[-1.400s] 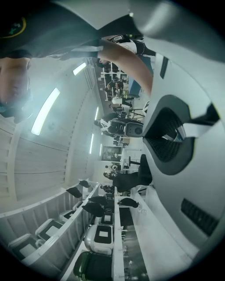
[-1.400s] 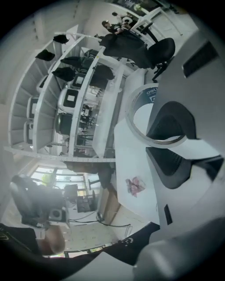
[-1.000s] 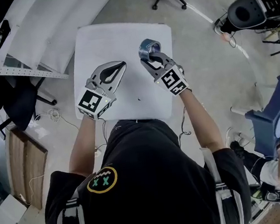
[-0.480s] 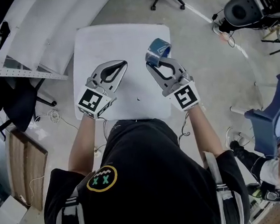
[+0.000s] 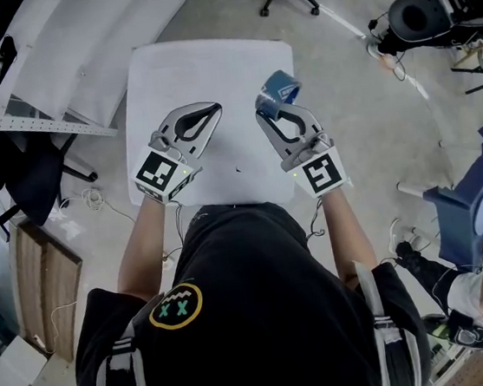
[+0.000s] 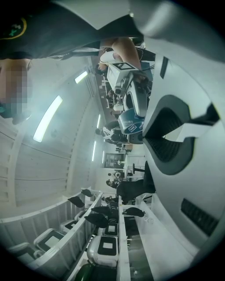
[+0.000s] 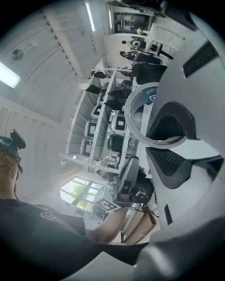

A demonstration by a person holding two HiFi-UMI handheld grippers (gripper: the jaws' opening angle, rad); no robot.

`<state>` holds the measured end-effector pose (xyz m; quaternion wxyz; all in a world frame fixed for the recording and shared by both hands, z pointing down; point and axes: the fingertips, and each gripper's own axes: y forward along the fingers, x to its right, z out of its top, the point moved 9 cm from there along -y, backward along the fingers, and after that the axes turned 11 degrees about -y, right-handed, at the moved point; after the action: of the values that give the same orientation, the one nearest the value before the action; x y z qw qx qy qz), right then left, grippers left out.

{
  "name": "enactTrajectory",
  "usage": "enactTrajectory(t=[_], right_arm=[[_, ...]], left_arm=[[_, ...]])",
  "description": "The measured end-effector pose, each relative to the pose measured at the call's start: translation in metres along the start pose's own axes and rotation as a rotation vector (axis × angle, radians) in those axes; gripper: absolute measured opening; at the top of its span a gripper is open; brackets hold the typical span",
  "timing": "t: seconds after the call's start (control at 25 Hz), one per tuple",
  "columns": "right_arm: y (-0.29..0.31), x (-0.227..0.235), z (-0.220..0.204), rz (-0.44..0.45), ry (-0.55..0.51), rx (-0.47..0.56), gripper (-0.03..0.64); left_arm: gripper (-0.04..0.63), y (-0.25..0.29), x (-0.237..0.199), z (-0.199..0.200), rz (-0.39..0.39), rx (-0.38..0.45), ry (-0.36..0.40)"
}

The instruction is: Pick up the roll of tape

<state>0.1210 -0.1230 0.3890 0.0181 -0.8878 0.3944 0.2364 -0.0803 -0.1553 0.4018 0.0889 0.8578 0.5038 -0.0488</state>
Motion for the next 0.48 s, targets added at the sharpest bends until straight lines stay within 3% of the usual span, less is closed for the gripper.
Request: enactTrajectory(t=[0.48], right_arm=[[-0.0026, 0.005, -0.0045, -0.019, 0.013, 0.021, 0.069]], left_arm=[[0.015, 0.0044, 0.0045, -0.0007, -0.002, -0.004, 0.002]])
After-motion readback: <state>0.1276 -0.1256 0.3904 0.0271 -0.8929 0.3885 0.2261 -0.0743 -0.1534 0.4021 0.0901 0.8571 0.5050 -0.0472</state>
